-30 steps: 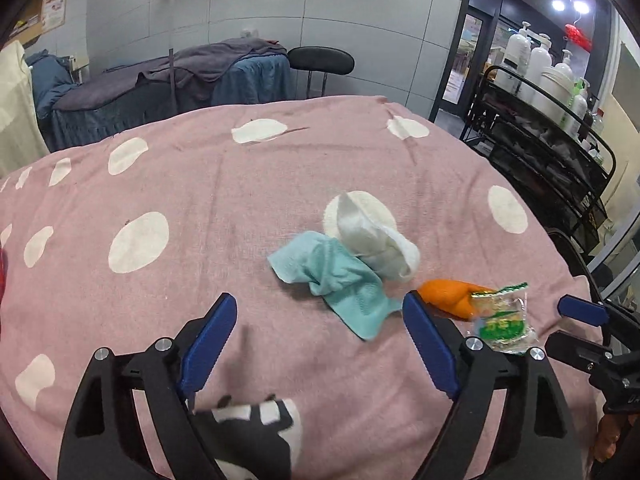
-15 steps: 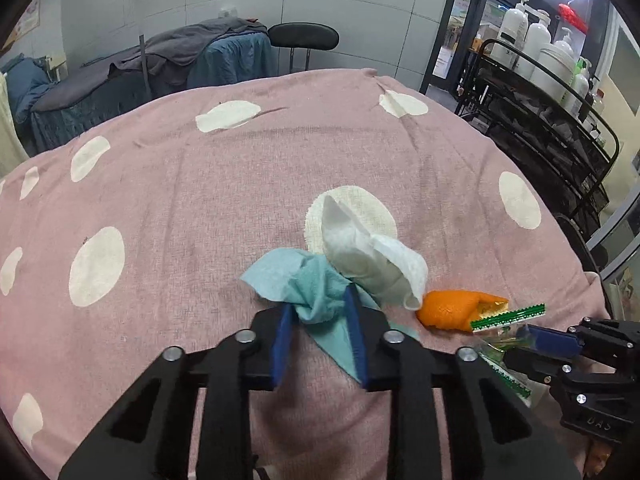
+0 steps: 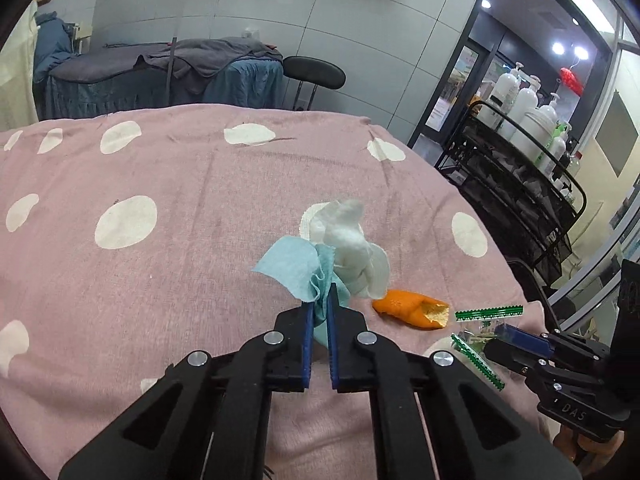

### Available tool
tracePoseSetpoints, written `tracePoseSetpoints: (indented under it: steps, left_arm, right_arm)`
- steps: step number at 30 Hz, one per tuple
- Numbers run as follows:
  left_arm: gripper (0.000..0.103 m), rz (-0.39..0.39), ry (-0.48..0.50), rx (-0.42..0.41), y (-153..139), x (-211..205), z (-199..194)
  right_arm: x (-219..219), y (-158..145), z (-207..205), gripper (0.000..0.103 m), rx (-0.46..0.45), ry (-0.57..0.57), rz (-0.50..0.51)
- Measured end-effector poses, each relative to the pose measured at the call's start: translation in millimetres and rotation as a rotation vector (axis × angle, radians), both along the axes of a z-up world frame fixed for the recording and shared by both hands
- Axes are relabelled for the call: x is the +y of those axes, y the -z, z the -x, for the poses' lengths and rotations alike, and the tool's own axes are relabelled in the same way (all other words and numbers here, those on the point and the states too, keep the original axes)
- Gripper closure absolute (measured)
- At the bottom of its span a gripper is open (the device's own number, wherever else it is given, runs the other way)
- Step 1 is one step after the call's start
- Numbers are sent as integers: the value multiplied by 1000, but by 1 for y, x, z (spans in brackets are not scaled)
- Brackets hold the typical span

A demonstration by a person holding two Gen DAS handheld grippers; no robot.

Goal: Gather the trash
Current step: 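Lift the teal cloth and clear wrapper and move both toward the bin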

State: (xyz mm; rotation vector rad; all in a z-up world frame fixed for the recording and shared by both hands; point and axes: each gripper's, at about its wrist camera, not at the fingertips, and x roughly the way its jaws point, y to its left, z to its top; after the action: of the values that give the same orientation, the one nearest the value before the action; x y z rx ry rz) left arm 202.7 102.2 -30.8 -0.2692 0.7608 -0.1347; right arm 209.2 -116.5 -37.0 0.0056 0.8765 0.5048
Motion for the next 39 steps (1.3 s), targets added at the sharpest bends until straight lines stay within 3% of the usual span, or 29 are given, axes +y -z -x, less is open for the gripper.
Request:
tracePoseSetpoints:
  steps: [6, 9, 17, 26, 32, 39]
  left_arm:
    - [97, 39, -6, -85, -25, -5, 28]
    - [97, 20, -9, -128, -37, -11, 38]
    - [97, 55, 53, -162, -48, -38, 51]
    - [97, 65, 185, -186, -55, -97, 56]
    - [97, 57, 276, -179, -53, -137, 54]
    - [97, 47, 372, -184, -51, -181, 52]
  right_arm:
    - [-14, -5, 15, 78, -22, 14, -29]
    - [-20, -8, 19, 78, -33, 32, -40]
    - [-44, -21, 32, 78, -86, 89, -57]
    - [-92, -31, 48, 78, -141, 194, -70]
    - [-131, -37, 57, 78, -195, 294, -36]
    - [-178, -30, 51, 78, -196, 409, 6]
